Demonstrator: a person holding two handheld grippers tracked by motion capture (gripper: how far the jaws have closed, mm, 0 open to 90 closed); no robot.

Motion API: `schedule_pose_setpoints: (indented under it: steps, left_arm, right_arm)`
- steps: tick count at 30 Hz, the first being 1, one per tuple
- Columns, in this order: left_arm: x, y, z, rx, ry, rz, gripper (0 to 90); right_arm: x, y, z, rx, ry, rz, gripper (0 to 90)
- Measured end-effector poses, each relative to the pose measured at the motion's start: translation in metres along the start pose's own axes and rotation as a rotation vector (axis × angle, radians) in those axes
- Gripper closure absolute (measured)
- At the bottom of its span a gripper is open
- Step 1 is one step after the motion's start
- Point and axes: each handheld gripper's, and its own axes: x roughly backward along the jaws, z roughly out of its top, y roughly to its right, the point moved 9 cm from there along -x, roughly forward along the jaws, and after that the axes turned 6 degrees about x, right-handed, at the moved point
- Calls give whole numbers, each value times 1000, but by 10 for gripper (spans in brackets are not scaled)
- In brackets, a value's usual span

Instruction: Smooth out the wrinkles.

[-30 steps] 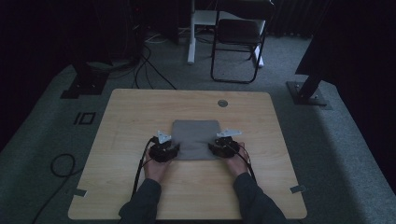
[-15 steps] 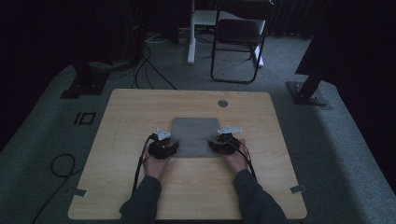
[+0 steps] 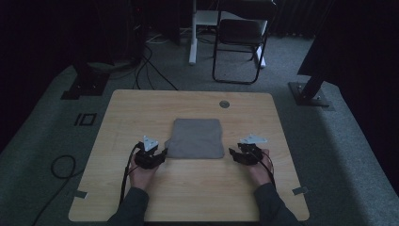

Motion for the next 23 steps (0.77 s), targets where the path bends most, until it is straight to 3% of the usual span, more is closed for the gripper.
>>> schedule_pose_setpoints:
  steps: [7,14,23]
  left_arm:
    - [5,4,-12,18,-18,-15,522]
    - [16,15,-22,7,-24,-34,517]
    - [22,22,-28,9,-29,-48,515]
  right_arm:
    - [16,4,-19,-33,8,-12,496]
    - [27,9,-36,-113,26,-17,496]
    - [28,15,-43,-120,17,-42,493]
